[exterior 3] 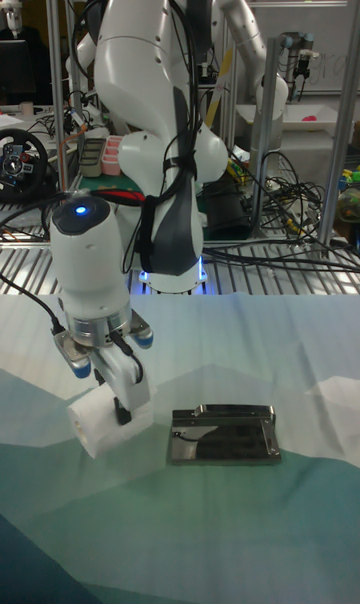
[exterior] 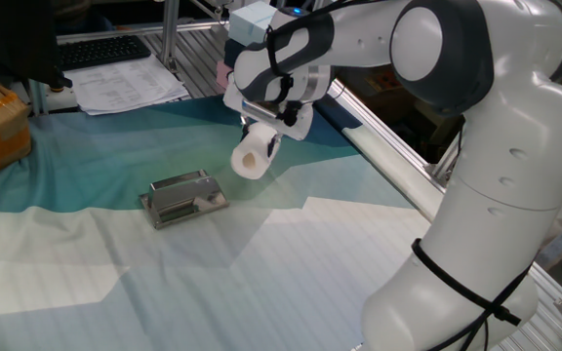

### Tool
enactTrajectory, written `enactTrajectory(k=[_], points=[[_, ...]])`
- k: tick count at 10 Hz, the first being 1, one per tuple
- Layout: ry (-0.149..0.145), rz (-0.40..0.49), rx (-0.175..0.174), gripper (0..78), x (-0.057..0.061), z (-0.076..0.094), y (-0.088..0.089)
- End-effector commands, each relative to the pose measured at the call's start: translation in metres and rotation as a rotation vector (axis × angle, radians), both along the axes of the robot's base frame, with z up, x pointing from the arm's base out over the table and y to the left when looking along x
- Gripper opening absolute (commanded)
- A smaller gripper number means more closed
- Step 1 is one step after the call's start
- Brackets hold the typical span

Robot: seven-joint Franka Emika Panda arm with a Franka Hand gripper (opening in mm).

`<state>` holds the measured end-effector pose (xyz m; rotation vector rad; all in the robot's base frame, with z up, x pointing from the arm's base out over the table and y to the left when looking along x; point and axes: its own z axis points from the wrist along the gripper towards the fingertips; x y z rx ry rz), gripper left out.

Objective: Put the toilet paper on its holder

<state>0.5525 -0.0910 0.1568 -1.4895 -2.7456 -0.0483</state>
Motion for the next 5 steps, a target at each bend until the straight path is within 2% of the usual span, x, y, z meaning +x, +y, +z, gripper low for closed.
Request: enactTrajectory(k=[1, 3, 5], points=[[-0.056, -0.406, 0.058, 1.3, 0.0013, 0.0043, 0.0008], [-0.075, -0.468, 0.065, 1.3, 0.0012, 0.0044, 0.0012], [-0.079, -0.502, 0.075, 1.3, 0.0004, 0.0046, 0.0025]])
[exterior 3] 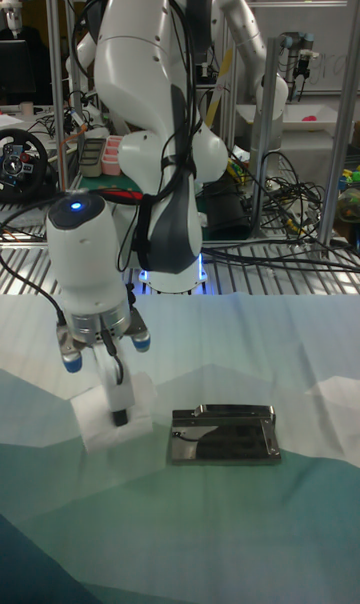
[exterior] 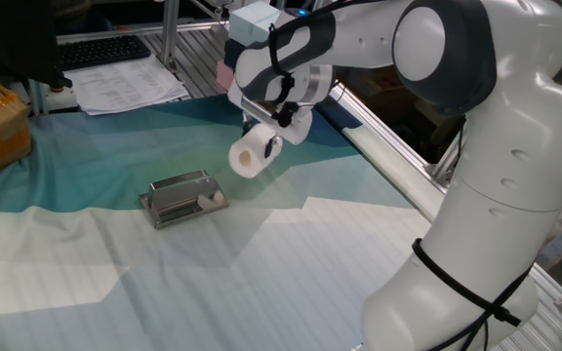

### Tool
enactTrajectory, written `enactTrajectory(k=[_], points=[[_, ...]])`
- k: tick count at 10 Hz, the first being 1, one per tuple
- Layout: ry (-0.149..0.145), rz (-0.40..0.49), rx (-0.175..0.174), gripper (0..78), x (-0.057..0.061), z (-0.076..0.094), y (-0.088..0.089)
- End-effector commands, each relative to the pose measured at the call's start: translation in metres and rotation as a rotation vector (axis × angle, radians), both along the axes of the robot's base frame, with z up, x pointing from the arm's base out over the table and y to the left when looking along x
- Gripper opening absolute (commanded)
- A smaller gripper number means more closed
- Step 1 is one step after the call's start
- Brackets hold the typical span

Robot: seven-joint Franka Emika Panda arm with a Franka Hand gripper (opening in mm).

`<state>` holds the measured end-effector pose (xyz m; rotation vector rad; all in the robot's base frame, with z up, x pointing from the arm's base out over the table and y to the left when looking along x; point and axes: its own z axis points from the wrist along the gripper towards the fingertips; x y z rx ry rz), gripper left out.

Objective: Put the toilet paper on its holder

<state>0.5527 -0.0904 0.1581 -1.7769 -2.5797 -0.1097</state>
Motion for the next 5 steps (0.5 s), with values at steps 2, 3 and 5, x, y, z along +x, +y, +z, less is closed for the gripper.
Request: enactTrajectory(k=[2, 3, 5], points=[[-0.063, -0.319, 0.046, 1.3, -0.003, 0.004, 0.007], [-0.067, -0.332, 0.046, 1.3, -0.005, 0.005, 0.010], [-0.081, -0.348, 0.051, 1.3, -0.010, 0.006, 0.016]])
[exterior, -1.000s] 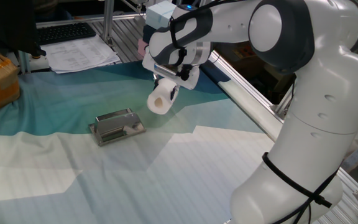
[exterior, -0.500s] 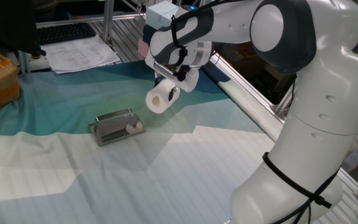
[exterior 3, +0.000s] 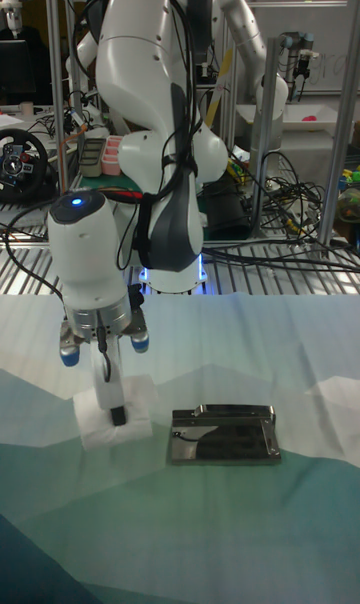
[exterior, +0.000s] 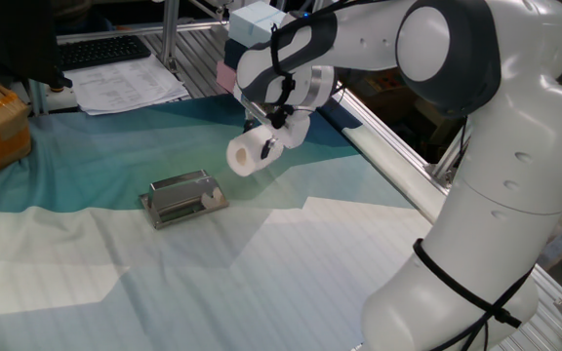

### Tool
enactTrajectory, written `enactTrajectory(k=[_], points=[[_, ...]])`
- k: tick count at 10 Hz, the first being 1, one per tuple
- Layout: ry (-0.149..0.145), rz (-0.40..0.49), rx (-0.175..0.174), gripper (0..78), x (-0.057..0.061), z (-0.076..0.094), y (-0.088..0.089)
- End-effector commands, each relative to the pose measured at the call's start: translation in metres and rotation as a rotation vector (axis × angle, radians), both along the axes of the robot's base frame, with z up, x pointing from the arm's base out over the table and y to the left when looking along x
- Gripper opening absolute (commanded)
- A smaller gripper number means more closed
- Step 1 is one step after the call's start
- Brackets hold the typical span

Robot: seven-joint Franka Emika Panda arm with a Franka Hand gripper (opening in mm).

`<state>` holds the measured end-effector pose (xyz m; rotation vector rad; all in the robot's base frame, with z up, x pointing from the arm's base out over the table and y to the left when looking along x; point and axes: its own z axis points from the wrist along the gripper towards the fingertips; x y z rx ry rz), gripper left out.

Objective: Put the toilet paper on its holder

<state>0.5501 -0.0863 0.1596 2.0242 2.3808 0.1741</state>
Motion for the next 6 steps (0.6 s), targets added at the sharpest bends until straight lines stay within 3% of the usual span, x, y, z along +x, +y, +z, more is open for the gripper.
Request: enactTrajectory(k=[1, 6], points=[[-0.054, -0.149, 0.022, 1.3, -0.010, 0.005, 0.015], [-0.093, -0.161, 0.006, 1.3, -0.026, 0.006, 0.037]])
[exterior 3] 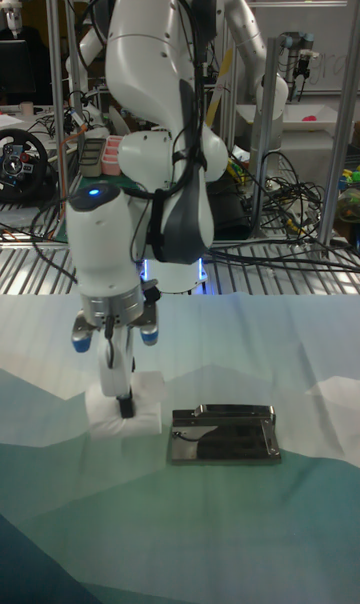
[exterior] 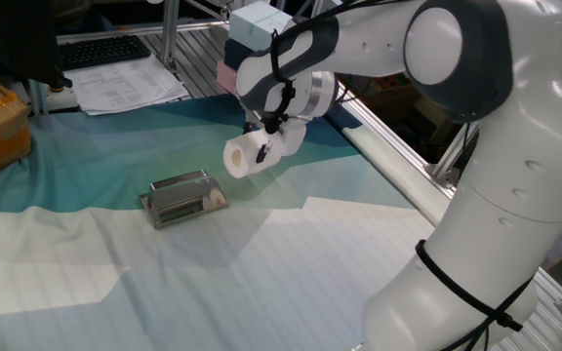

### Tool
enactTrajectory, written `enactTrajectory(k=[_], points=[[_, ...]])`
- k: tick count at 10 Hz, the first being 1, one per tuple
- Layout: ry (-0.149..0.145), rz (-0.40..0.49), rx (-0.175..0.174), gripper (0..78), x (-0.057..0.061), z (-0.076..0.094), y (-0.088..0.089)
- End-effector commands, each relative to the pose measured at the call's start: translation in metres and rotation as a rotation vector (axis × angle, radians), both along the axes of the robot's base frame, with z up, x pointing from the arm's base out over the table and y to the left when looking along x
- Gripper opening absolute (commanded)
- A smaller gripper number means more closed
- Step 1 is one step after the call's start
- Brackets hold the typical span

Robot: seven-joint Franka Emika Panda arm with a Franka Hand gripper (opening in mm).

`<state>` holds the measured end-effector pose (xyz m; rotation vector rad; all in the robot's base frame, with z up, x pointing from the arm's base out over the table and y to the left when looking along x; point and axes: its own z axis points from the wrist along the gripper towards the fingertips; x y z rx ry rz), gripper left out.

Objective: Put the toilet paper on its holder

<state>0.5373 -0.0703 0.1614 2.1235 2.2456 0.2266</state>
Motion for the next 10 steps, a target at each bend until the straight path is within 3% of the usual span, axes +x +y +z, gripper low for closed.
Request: enactTrajectory(k=[1, 10], points=[[-0.056, -0.055, -0.009, 1.3, -0.015, 0.002, 0.024], [-0.067, -0.032, -0.011, 1.3, -0.018, -0.008, 0.038]])
